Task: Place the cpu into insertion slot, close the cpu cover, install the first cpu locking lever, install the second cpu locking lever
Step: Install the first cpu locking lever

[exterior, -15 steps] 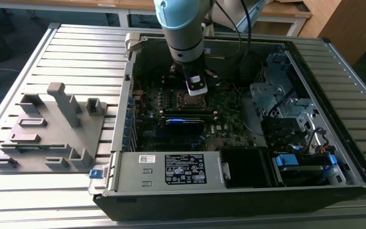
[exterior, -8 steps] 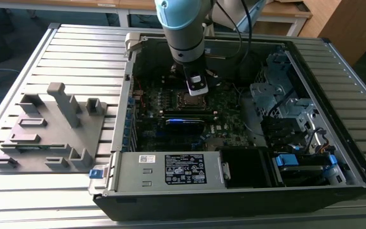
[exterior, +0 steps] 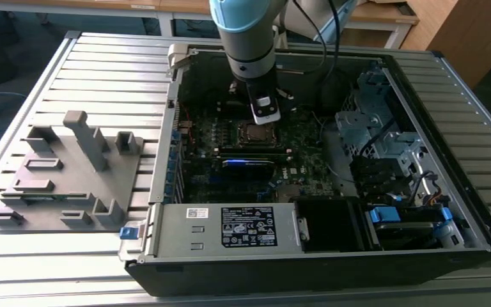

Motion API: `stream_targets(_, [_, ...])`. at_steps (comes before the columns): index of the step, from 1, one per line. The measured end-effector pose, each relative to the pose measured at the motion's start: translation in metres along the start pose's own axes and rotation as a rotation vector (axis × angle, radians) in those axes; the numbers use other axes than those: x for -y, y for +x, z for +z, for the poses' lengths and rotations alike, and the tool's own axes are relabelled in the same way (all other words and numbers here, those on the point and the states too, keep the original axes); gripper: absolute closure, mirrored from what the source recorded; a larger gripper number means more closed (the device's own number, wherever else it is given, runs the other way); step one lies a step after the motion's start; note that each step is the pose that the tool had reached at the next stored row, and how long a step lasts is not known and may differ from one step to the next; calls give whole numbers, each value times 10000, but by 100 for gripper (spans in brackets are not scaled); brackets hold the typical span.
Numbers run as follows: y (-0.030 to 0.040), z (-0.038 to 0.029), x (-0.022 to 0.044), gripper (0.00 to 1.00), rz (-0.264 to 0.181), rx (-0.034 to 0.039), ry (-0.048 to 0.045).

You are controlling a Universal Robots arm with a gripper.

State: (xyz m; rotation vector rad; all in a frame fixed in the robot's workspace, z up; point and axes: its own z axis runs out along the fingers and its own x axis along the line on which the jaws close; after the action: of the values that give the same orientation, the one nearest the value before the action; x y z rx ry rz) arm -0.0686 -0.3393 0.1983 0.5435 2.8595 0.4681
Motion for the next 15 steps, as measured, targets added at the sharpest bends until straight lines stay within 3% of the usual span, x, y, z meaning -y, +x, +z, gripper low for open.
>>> stream_targets(5, [-3,-11,0,90,0,-2,-1])
stream_targets(10, [-20,-22,40,90,7,-9,-25])
stream_targets(13, [-24,-27,55,90,42,-55,-154])
stream_targets(15, [-15,-30,58,90,52,-68,-192])
